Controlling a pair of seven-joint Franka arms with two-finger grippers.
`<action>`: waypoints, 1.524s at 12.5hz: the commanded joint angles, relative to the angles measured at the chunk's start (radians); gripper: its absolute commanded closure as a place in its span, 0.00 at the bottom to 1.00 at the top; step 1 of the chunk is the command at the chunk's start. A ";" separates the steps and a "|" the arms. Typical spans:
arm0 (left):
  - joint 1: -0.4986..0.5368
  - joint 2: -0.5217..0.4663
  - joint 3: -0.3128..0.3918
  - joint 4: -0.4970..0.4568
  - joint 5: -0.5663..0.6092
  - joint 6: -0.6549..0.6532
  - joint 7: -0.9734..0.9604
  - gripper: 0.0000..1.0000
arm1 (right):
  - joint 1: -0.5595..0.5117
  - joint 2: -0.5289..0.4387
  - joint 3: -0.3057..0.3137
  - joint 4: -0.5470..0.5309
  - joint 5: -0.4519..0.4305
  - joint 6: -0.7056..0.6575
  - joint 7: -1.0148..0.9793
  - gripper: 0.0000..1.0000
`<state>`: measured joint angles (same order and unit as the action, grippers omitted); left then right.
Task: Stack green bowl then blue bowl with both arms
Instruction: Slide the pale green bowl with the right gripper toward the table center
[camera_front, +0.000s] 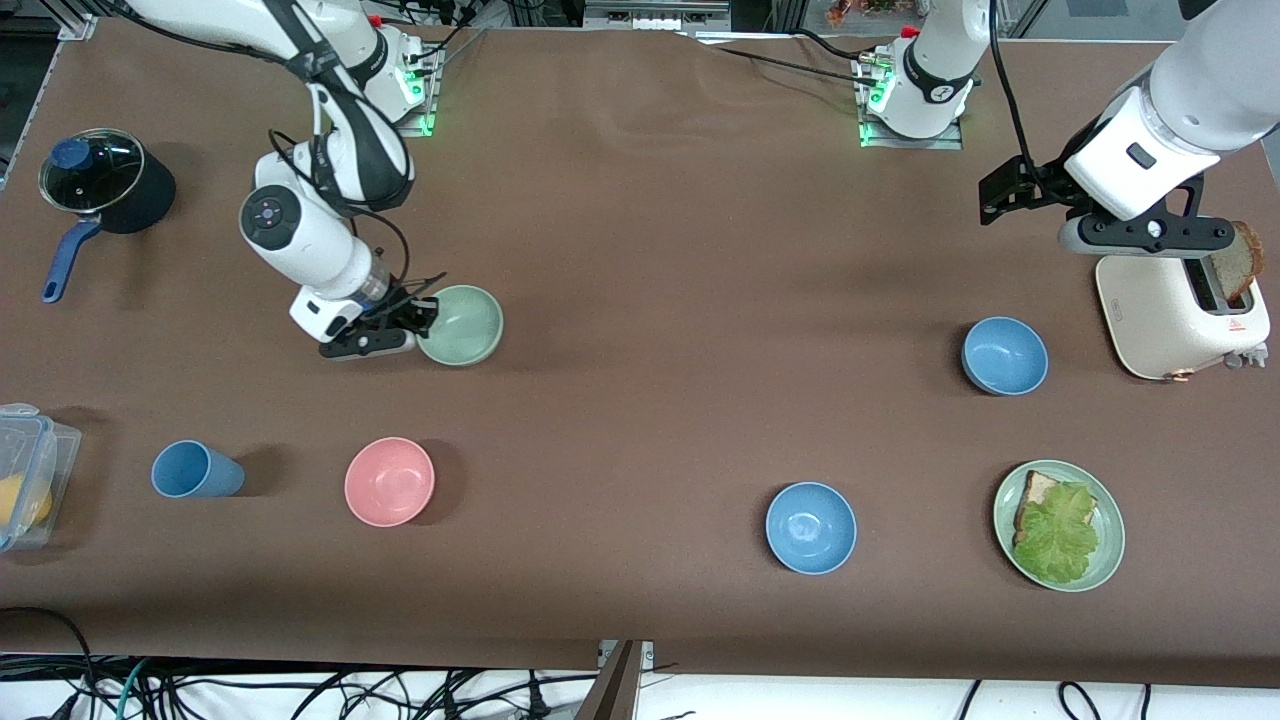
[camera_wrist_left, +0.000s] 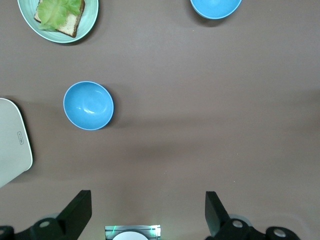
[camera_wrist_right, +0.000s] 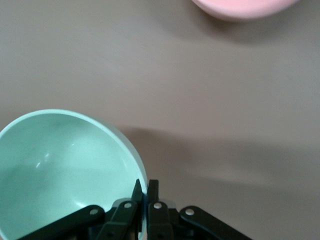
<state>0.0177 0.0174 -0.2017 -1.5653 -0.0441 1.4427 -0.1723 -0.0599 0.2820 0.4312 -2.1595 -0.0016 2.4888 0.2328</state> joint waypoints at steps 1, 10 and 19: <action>0.001 -0.002 -0.001 0.016 -0.006 -0.013 0.019 0.00 | 0.177 0.165 -0.002 0.241 -0.012 -0.048 0.196 1.00; 0.001 -0.004 -0.001 0.016 -0.006 -0.016 0.019 0.00 | 0.563 0.467 -0.060 0.572 -0.351 -0.050 0.731 1.00; 0.010 0.000 0.002 0.022 -0.008 -0.007 0.014 0.00 | 0.499 0.351 -0.080 0.576 -0.298 -0.155 0.821 0.00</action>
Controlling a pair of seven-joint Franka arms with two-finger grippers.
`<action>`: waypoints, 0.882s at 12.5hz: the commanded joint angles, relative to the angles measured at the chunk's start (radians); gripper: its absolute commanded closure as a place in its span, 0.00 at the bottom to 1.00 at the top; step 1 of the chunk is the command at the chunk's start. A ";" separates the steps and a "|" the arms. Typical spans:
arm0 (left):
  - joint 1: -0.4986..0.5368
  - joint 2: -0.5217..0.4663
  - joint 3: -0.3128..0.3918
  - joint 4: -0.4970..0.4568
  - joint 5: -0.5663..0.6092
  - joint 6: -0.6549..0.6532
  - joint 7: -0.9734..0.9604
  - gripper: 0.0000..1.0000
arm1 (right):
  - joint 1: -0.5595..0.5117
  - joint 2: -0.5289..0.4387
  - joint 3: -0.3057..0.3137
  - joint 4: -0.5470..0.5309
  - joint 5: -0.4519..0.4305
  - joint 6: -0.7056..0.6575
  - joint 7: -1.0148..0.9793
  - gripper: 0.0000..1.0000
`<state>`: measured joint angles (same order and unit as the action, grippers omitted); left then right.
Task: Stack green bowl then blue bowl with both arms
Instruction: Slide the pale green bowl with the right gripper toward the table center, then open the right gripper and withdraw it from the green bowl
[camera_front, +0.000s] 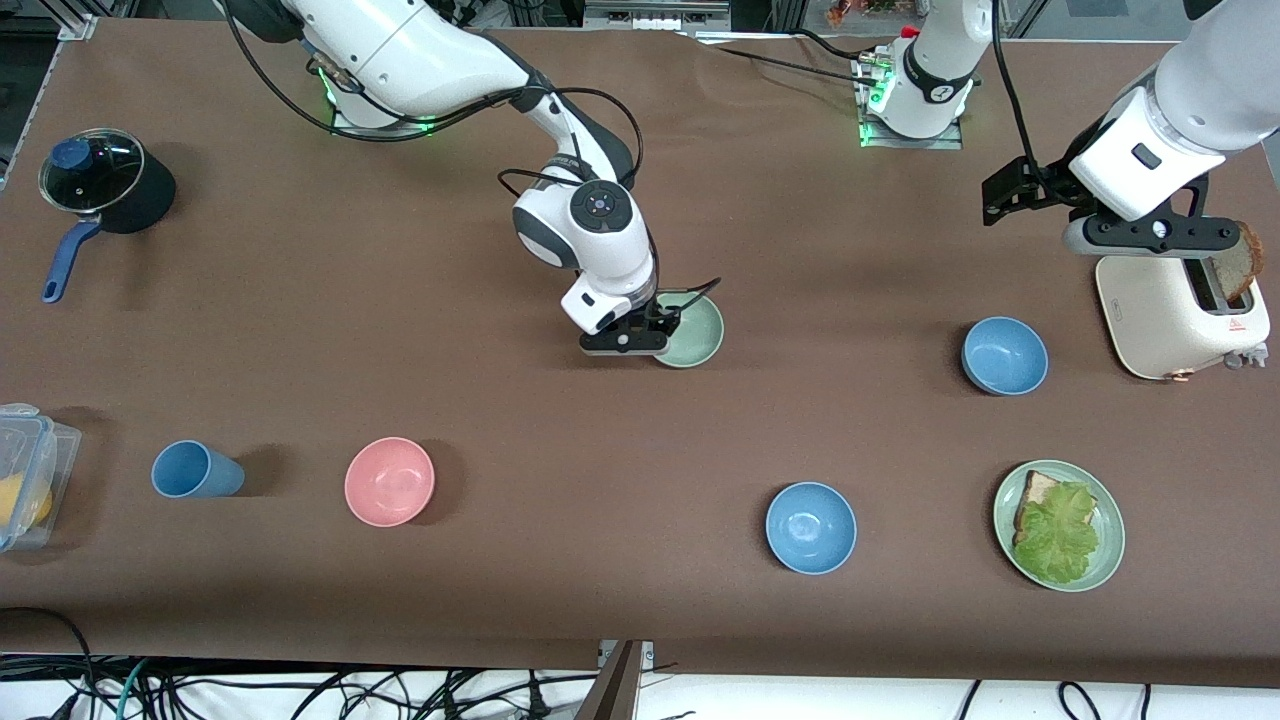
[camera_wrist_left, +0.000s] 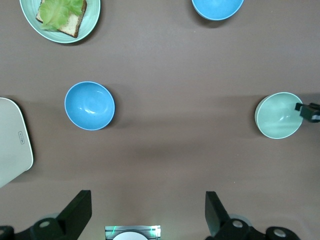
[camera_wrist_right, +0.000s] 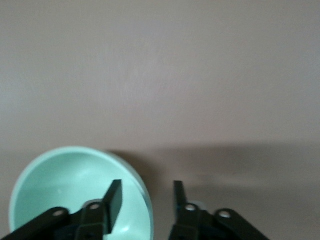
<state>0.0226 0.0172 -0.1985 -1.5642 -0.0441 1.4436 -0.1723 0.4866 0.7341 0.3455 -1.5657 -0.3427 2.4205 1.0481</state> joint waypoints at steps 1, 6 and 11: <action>0.004 0.003 -0.002 0.033 -0.006 -0.008 0.010 0.00 | -0.104 -0.166 0.021 -0.028 0.048 -0.159 -0.025 0.00; -0.009 0.010 -0.005 0.038 0.027 -0.005 0.008 0.00 | -0.458 -0.525 0.066 -0.117 0.366 -0.432 -0.482 0.00; -0.007 0.058 -0.005 0.035 0.067 -0.014 0.007 0.00 | -0.626 -0.758 -0.063 -0.180 0.418 -0.728 -0.898 0.00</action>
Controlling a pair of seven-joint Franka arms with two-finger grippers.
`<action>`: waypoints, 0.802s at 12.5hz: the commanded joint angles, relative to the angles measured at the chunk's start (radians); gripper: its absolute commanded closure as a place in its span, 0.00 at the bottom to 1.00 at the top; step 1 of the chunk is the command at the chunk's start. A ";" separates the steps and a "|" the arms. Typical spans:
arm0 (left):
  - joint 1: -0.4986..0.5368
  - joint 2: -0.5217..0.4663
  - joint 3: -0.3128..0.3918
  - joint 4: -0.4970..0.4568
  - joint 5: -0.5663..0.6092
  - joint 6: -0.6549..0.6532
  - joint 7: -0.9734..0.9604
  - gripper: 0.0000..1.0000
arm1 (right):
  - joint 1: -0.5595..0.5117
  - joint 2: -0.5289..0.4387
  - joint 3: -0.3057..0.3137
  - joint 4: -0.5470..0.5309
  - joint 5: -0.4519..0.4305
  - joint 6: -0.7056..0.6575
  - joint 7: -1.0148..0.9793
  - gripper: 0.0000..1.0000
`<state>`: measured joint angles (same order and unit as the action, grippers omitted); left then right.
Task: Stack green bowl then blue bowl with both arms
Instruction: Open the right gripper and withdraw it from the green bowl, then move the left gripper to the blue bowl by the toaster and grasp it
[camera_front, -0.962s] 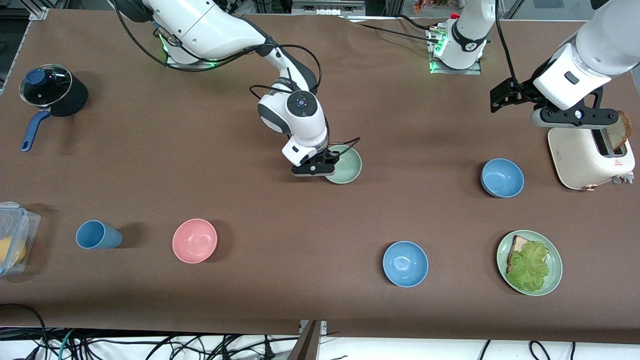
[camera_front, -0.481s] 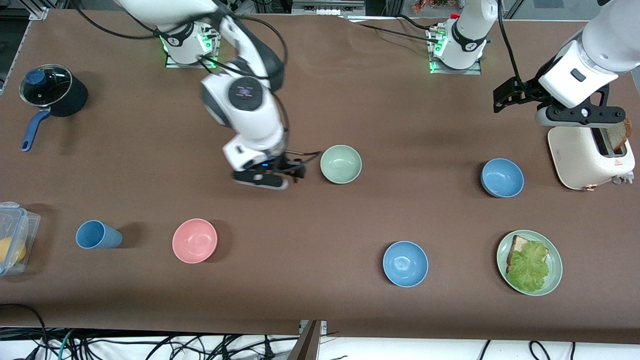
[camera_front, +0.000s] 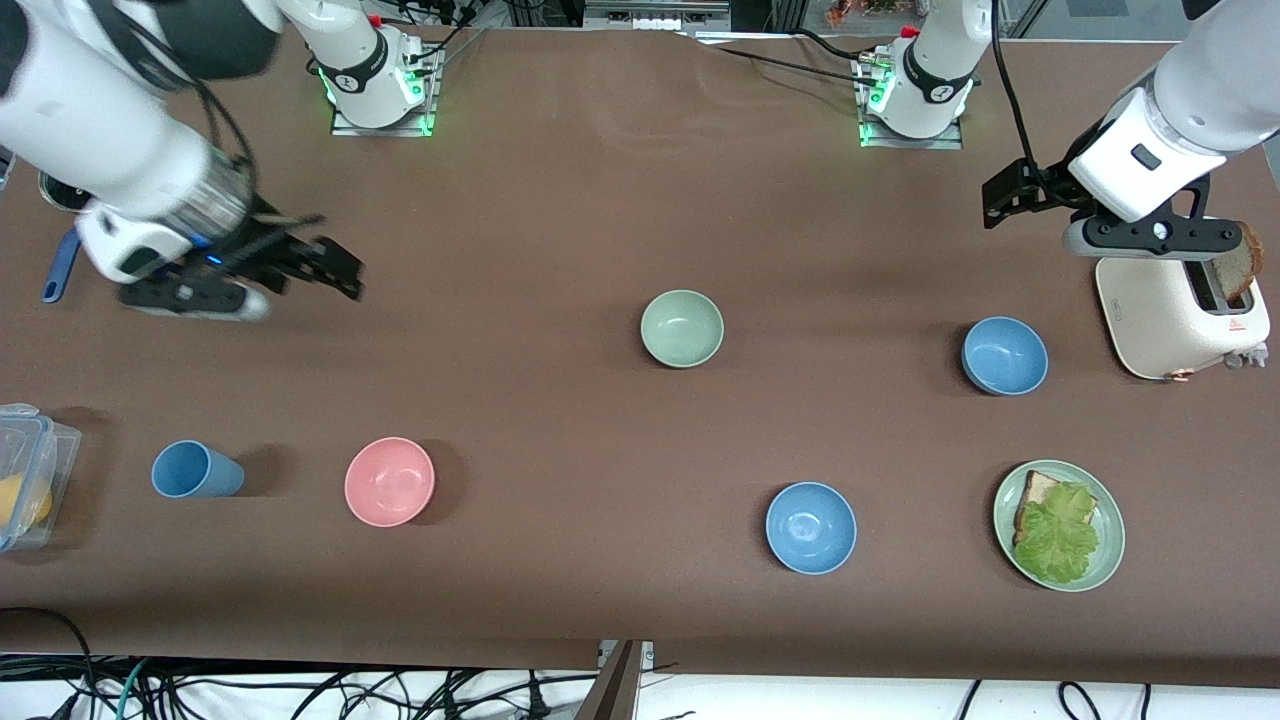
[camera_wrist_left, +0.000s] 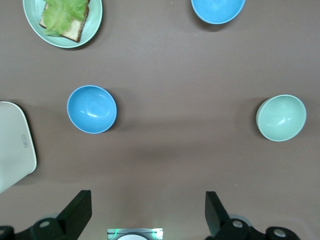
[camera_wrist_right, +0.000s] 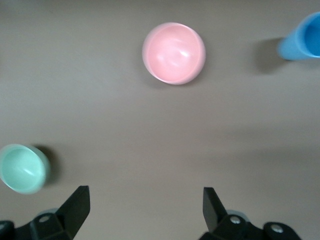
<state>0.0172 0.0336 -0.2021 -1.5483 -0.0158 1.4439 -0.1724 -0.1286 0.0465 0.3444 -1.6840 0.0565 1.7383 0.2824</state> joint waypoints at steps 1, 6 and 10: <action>0.004 0.043 0.001 0.017 0.039 -0.013 0.013 0.00 | -0.013 -0.076 -0.105 -0.056 0.017 -0.057 -0.208 0.00; 0.108 0.161 0.047 0.023 0.079 0.007 0.024 0.00 | -0.009 -0.059 -0.119 -0.048 -0.013 -0.056 -0.233 0.00; 0.275 0.256 0.050 -0.054 0.089 0.142 0.232 0.00 | -0.005 -0.037 -0.114 -0.048 -0.014 -0.056 -0.233 0.00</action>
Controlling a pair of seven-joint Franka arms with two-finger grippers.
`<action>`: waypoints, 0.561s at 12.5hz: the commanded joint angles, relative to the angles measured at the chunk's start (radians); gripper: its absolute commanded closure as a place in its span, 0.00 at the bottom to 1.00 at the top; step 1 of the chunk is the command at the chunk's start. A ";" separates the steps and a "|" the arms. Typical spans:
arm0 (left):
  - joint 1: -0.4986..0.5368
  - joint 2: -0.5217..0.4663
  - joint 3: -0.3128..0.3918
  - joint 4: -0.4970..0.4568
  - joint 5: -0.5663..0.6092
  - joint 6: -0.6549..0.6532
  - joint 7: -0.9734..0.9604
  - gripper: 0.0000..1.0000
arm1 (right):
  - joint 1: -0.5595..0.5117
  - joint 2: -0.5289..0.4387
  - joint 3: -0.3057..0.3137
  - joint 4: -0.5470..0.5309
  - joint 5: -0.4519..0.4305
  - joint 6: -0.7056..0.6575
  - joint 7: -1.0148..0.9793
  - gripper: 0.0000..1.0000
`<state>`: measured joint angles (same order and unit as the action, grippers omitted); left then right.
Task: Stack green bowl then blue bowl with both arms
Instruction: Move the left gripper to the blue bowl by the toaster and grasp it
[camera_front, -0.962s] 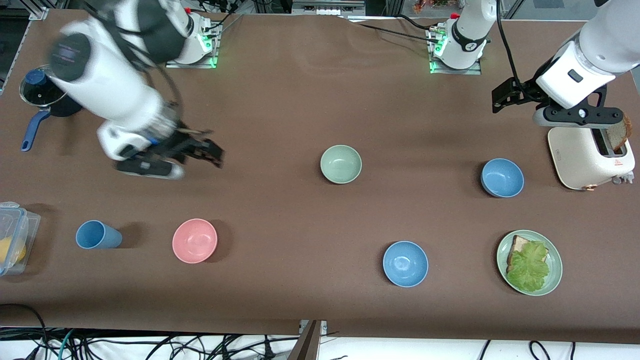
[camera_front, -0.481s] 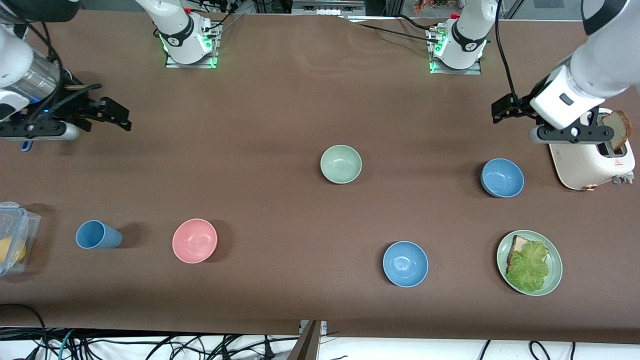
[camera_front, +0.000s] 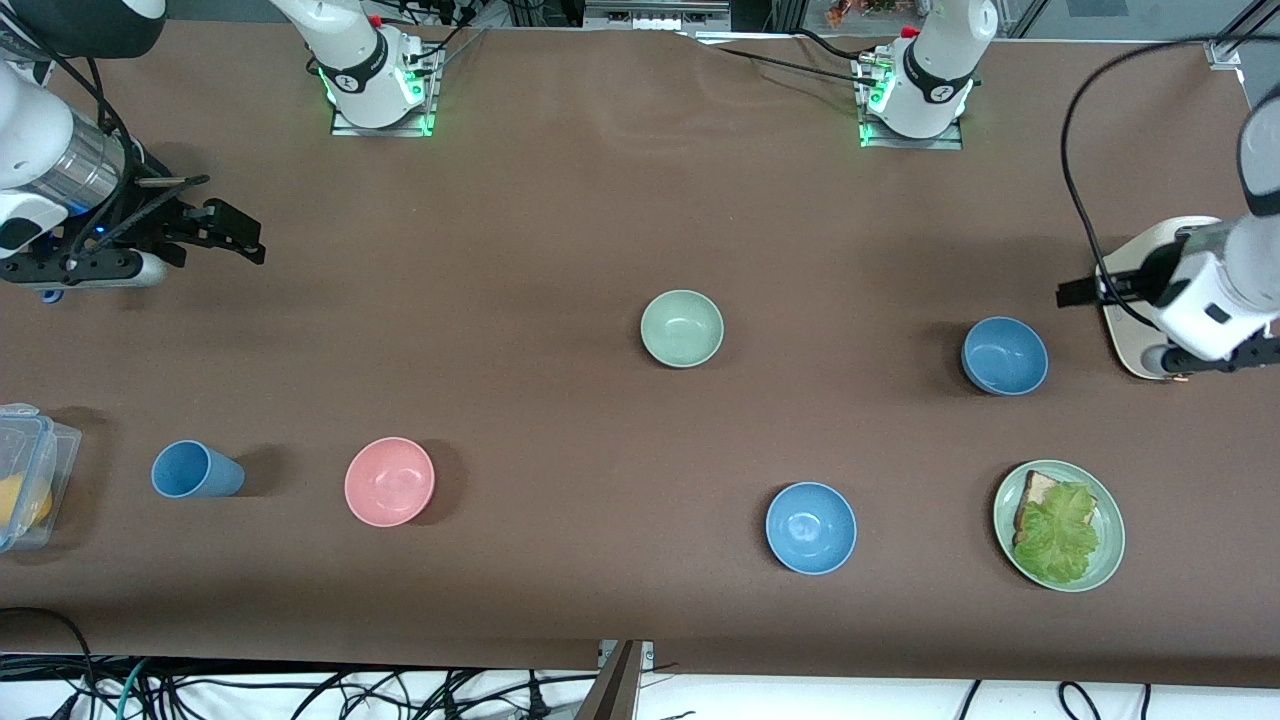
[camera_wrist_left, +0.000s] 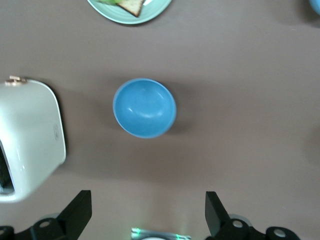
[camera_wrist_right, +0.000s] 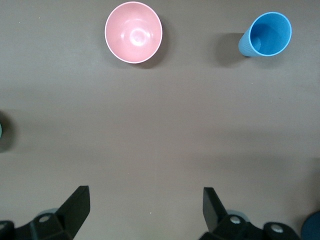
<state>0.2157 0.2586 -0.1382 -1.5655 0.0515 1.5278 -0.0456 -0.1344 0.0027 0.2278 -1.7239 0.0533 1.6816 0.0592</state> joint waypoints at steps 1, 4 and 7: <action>0.102 0.042 -0.014 -0.103 0.021 0.145 0.146 0.00 | 0.001 0.011 0.002 -0.008 -0.007 -0.002 -0.012 0.00; 0.134 0.041 -0.012 -0.359 0.027 0.485 0.185 0.00 | 0.001 0.014 0.004 -0.006 -0.003 -0.002 -0.007 0.00; 0.148 0.068 -0.020 -0.499 0.120 0.667 0.188 0.00 | -0.004 0.011 -0.001 -0.008 -0.003 -0.051 -0.012 0.00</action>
<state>0.3503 0.3410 -0.1374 -1.9932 0.1149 2.1303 0.1243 -0.1333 0.0275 0.2278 -1.7268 0.0533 1.6642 0.0592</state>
